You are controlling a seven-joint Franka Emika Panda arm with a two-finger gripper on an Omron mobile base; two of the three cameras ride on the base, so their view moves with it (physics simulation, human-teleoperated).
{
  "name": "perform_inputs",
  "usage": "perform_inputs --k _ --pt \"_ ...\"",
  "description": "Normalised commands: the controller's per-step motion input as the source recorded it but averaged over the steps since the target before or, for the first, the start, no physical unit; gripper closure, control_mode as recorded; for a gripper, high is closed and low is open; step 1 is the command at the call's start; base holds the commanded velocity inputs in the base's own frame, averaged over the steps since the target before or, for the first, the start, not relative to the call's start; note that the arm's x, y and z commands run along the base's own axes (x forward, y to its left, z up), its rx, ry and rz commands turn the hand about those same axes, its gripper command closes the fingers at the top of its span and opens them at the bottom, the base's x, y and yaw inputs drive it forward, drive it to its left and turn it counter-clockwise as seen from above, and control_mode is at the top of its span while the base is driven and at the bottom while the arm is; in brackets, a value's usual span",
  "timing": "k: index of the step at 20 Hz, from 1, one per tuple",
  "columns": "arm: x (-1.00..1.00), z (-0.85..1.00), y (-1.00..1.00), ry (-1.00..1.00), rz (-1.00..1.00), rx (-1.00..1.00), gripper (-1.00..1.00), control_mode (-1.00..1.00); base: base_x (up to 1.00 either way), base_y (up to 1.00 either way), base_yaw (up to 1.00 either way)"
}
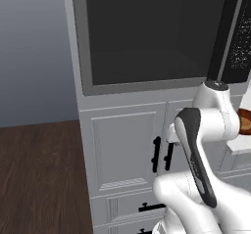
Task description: Open the microwave, place the bowl with waffle inside the microwave, then close the microwave door and turn it on.
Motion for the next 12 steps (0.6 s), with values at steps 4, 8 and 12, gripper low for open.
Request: perform_inputs --k 4,8,12 --pt "0.0 0.0 0.0 0.0 0.0 0.0 -1.0 1.0 -0.03 -0.5 -0.01" --pt "0.0 0.0 0.0 0.0 0.0 0.0 -1.0 1.0 -0.01 -0.76 0.0" --pt "0.0 0.0 0.0 0.0 0.0 0.0 -1.0 1.0 0.0 -0.78 0.0"
